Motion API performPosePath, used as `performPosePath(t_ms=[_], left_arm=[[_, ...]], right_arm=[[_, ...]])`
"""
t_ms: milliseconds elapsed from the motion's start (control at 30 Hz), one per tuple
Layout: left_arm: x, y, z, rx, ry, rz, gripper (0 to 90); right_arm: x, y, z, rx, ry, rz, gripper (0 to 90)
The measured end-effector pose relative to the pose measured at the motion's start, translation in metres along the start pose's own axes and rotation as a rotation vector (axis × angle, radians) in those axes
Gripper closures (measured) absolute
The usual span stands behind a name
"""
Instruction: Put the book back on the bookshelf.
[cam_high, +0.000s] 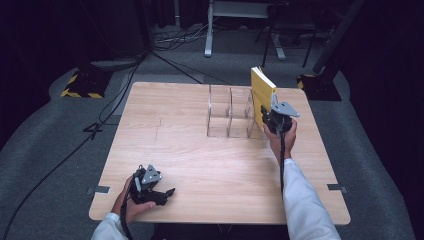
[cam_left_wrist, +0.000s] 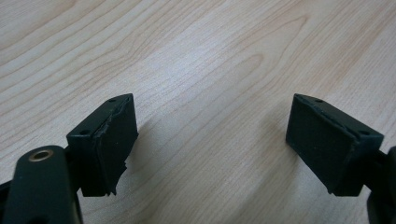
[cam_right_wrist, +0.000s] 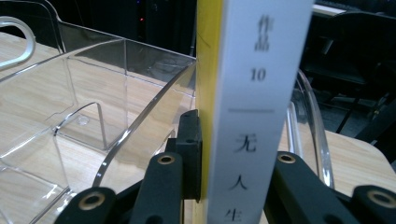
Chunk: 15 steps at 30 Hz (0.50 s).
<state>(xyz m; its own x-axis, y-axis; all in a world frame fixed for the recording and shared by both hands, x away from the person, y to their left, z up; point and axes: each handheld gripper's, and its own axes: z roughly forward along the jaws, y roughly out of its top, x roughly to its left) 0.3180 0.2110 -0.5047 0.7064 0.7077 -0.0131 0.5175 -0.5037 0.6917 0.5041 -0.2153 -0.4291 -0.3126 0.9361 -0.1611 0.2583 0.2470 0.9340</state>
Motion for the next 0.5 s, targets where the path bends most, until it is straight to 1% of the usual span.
performPosePath(t_ms=[33, 233, 300, 400, 500], left_arm=[[0.0001, 0.0000, 0.0000, 0.000, 0.000, 0.001, 17.0], [0.0000, 0.0000, 0.0000, 0.000, 0.000, 0.000, 17.1], [0.0000, 0.0000, 0.0000, 0.001, -0.001, 0.000, 17.0], [0.0001, 0.0000, 0.0000, 0.000, -0.001, 0.000, 17.1], [0.0001, 0.0000, 0.0000, 0.000, 0.000, 0.000, 17.0]], right_arm=[[0.0001, -0.0002, -0.0008, -0.004, 0.001, -0.001, 73.9], [-0.0017, -0.0042, -0.0031, 0.018, 0.029, -0.001, 73.6], [-0.0029, -0.0064, -0.0038, 0.021, 0.033, 0.012, 72.3], [-0.0051, -0.0070, -0.0066, 0.009, 0.033, 0.032, 72.3], [-0.0068, -0.0068, -0.0077, 0.010, 0.037, 0.031, 72.6]])
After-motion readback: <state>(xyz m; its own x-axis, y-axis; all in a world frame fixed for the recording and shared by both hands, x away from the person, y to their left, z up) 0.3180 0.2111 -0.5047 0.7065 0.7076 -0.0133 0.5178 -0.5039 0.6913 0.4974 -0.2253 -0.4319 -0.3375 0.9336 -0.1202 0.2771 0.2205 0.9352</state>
